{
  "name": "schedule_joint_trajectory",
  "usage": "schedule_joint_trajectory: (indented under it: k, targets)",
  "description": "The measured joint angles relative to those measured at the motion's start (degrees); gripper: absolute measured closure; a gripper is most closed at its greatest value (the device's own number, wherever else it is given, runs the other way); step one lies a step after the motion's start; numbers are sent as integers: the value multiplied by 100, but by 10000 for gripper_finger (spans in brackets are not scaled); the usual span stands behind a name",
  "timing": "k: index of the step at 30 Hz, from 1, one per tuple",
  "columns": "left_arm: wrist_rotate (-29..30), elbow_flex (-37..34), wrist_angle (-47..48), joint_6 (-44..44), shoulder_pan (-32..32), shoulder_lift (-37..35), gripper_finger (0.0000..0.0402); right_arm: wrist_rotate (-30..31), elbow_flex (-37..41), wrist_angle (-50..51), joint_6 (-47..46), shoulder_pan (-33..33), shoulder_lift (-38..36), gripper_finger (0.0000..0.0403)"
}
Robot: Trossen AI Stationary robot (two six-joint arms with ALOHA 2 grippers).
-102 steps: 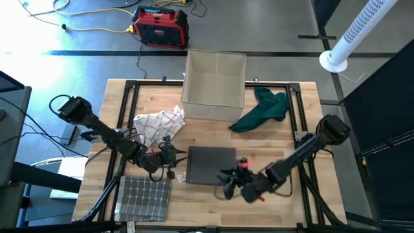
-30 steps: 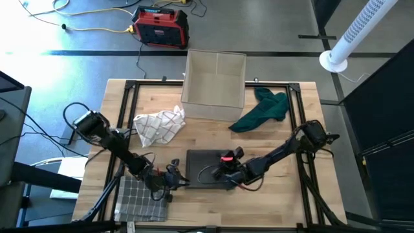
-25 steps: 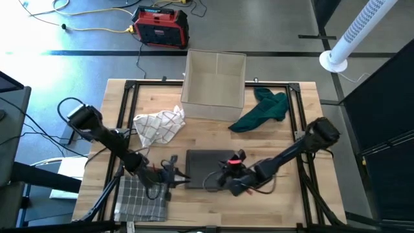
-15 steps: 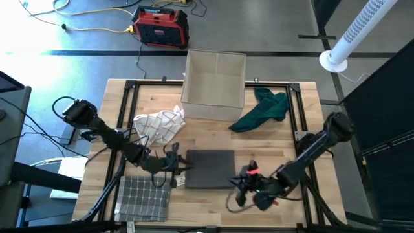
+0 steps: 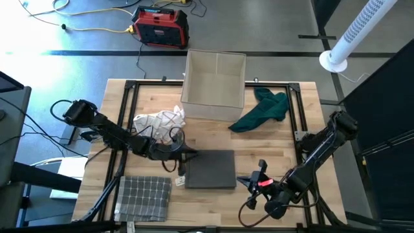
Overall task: Fold towel
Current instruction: Stack the folded dark grey towel on top of the grey checkered towel
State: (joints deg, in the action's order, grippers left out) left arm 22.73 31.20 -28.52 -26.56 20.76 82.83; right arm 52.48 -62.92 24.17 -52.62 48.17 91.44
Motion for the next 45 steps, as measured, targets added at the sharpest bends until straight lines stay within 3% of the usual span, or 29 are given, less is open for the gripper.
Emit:
schedule_joint_trajectory:
  k: [4, 6, 13, 17, 21, 24, 31, 38, 45]
  targets:
    - [-968, 43, 86, -987, -2, 0, 356, -166, 0, 14, 2, 9, 0, 403]
    - [-1126, 299, 596, -1174, 86, -3, 361, -163, 0, 116, 16, 30, 2, 403]
    - [-504, 2411, 4756, -1263, 177, 17, 398, -42, 0, 1116, -265, 39, 7, 403]
    - [-395, 3378, 6278, -1792, 170, 17, 395, -40, 0, 1568, -288, 39, 7, 403]
    - [-421, 3825, 7240, -3136, 240, 15, 394, -40, 0, 1769, -299, 39, 9, 403]
    - [-444, 3836, 7670, -4102, 361, 56, 394, -45, 0, 1824, -391, 97, 11, 403]
    - [-465, 3834, 8417, -5348, 529, 492, 394, -43, 0, 1863, -837, 540, 11, 403]
    - [-1030, 3834, 8385, -5679, 376, 1131, 375, -55, 0, 2147, -1237, 1124, 13, 403]
    - [-1252, 3834, 7522, -5778, 218, 1749, 310, 3, 0, 2579, -1828, 1581, 15, 403]
